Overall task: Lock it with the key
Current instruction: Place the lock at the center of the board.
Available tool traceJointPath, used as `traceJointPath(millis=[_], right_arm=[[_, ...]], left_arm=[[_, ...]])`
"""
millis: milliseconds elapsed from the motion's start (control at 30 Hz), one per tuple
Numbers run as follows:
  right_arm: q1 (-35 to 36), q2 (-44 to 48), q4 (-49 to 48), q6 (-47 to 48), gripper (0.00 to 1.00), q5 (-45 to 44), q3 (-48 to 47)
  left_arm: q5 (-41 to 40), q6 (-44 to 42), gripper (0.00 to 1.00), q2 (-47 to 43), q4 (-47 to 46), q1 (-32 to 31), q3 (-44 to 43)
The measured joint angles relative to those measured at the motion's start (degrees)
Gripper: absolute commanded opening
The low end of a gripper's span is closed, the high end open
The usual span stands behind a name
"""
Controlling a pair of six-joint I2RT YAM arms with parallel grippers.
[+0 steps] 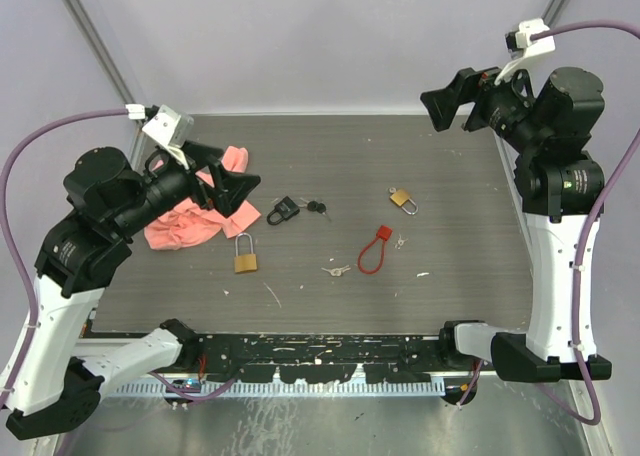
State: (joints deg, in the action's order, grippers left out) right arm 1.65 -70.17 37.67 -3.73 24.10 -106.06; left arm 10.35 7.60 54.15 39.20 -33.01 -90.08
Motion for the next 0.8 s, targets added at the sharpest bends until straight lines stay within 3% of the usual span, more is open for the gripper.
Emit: traceJointPath(millis=[800], right_arm=[[0.0, 0.0, 1.4, 3.1, 1.00, 2.9, 0.8]], left_arm=[[0.0, 0.3, 0.98, -1.0, 1.0, 0.0, 3.6]])
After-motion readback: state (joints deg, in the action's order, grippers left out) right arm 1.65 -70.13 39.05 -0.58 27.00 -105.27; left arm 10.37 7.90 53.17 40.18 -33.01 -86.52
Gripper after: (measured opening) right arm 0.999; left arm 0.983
